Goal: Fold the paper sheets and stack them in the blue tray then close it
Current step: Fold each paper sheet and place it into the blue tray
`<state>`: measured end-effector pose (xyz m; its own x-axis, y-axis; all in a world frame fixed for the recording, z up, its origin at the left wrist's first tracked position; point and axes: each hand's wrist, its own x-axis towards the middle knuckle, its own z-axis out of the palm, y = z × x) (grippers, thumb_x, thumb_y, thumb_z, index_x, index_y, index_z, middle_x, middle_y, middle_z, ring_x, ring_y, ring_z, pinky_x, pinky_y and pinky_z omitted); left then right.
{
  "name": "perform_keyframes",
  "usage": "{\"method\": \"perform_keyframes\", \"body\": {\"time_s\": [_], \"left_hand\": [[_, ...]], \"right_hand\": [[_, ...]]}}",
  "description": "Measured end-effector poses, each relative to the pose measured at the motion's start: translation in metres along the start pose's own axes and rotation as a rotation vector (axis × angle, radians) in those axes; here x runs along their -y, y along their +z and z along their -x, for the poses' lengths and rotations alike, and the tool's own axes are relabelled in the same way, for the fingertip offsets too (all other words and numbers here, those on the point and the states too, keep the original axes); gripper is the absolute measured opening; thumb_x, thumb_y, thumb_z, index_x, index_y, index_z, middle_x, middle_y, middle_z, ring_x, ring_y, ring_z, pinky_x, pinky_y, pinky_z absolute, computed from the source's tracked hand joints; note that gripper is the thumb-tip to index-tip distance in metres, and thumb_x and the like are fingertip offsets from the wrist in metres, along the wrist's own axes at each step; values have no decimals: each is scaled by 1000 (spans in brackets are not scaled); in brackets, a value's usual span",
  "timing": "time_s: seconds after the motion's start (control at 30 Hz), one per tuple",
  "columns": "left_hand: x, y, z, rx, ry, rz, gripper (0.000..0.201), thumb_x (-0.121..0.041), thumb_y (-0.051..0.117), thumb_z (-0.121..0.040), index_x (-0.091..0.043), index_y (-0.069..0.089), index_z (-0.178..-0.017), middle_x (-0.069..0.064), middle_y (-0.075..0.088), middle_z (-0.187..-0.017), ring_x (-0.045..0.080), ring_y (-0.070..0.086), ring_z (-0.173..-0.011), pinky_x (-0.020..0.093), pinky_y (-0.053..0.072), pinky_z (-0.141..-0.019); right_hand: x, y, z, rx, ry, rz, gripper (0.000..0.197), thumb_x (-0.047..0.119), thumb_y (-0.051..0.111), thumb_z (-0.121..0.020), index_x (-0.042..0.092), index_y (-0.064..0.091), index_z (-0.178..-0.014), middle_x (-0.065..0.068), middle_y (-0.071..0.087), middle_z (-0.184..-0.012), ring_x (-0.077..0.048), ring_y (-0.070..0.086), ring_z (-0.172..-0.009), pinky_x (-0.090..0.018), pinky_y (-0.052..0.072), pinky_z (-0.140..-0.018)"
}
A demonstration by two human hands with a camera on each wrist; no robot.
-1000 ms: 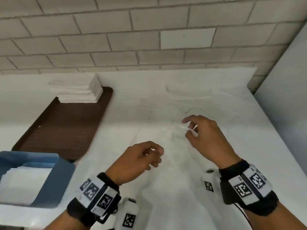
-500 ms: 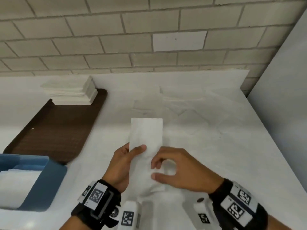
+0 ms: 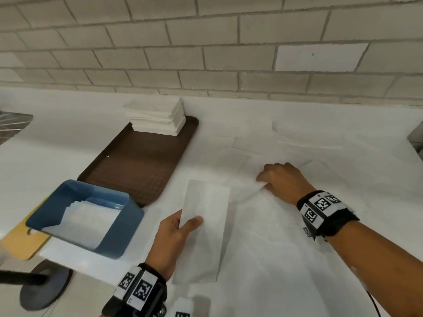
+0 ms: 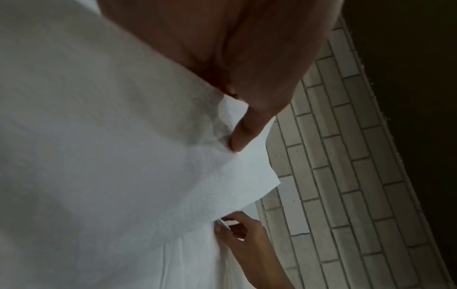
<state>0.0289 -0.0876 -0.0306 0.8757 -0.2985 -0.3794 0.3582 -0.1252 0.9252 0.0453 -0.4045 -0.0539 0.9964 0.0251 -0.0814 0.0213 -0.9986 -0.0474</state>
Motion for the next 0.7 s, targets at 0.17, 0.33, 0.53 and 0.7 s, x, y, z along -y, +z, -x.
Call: {"method": "perform_keyframes", "body": {"time_s": [0.17,0.33,0.53,0.7], "left_hand": [[2,-9,-6,-70,-18,69,16,-16,61,-98,-10,73,-107,15,77,-100,36,72,-93,45,56,-80],[-6,18,-16,-81,-68,248,28,-17,50,-104,-17,66,-127,7,76,-117,29,71,-110,48,55,-98],[-24,71,-8,157,-114,362,44,-42,44,-103,-13,68,-126,12,74,-121,24,73,-109,40,53,-92],[-10,86,-9,162,32,219,31,-20,65,-96,-11,67,-125,11,75,-119,31,71,-112,54,51,-103]], "right_hand": [[5,-33,25,-49,112,-273,33,41,45,-101,22,67,-118,4,66,-105,-17,62,-94,-27,43,-75],[39,-68,79,-130,190,-1453,28,28,60,-95,12,70,-116,-3,74,-110,-19,71,-101,-32,55,-90],[88,-27,92,-231,373,-1407,12,21,64,-94,21,69,-105,10,75,-100,-9,71,-91,-29,55,-81],[102,-11,96,-361,479,-1313,27,35,68,-89,33,56,-113,17,62,-105,5,60,-89,-14,49,-73]]}}
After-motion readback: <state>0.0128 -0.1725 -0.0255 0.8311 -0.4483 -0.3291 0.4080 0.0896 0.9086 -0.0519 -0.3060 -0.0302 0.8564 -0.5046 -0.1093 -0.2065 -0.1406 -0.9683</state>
